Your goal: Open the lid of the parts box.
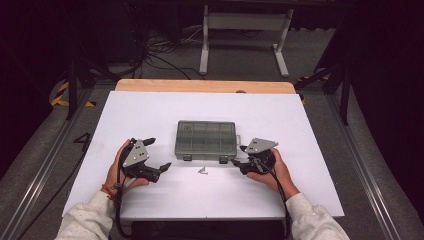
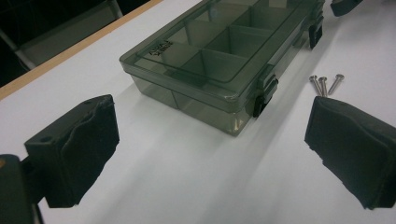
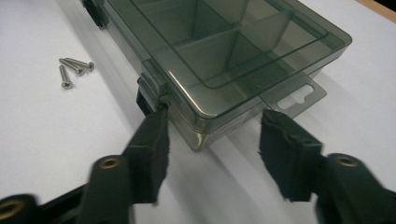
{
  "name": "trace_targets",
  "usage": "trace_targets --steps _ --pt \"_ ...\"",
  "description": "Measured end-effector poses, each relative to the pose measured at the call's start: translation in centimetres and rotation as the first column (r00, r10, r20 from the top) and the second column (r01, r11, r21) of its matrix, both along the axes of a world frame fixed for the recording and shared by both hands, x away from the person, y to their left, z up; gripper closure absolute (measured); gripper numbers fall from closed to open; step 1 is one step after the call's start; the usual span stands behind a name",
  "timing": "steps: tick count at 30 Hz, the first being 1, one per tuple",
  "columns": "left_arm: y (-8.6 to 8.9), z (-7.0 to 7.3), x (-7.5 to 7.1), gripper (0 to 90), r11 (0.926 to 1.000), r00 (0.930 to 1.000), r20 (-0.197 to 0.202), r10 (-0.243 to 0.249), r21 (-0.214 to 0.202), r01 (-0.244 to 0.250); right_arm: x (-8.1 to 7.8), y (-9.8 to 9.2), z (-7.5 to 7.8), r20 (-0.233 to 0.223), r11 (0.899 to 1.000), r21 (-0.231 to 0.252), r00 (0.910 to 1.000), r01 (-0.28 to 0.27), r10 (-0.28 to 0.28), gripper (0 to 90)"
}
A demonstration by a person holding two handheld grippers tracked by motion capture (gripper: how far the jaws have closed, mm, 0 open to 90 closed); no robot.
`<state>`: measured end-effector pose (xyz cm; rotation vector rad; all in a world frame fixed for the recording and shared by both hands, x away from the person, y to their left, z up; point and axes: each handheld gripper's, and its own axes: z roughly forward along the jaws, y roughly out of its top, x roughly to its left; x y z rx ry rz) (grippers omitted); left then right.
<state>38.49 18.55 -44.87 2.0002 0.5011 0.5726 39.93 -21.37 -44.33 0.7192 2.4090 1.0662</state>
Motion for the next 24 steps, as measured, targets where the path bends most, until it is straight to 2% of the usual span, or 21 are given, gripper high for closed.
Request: trace_targets --steps 3,9,17,24 --pt "0.04 -0.04 -0.04 3.7 1.0000 1.0000 -0.004 0.000 0.000 0.000 0.27 0.14 -0.14 -0.014 1.000 -0.006 0.9999 -0.008 0.008 55.3" --pt "0.03 -0.08 -0.03 3.8 1.0000 1.0000 -0.006 -0.003 0.001 0.003 0.45 0.10 -0.28 -0.033 1.000 -0.019 0.9994 -0.006 0.005 60.6" --pt "0.07 -0.09 -0.06 3.9 1.0000 0.9999 -0.010 -0.006 0.000 0.006 0.38 -0.12 -0.15 -0.042 1.000 0.009 0.9990 -0.014 0.015 58.9" --pt "0.08 -0.09 -0.07 4.0 1.0000 0.9999 -0.012 -0.007 0.001 0.007 0.41 -0.23 -0.10 -0.055 1.000 0.016 0.9984 -0.015 0.016 61.2"
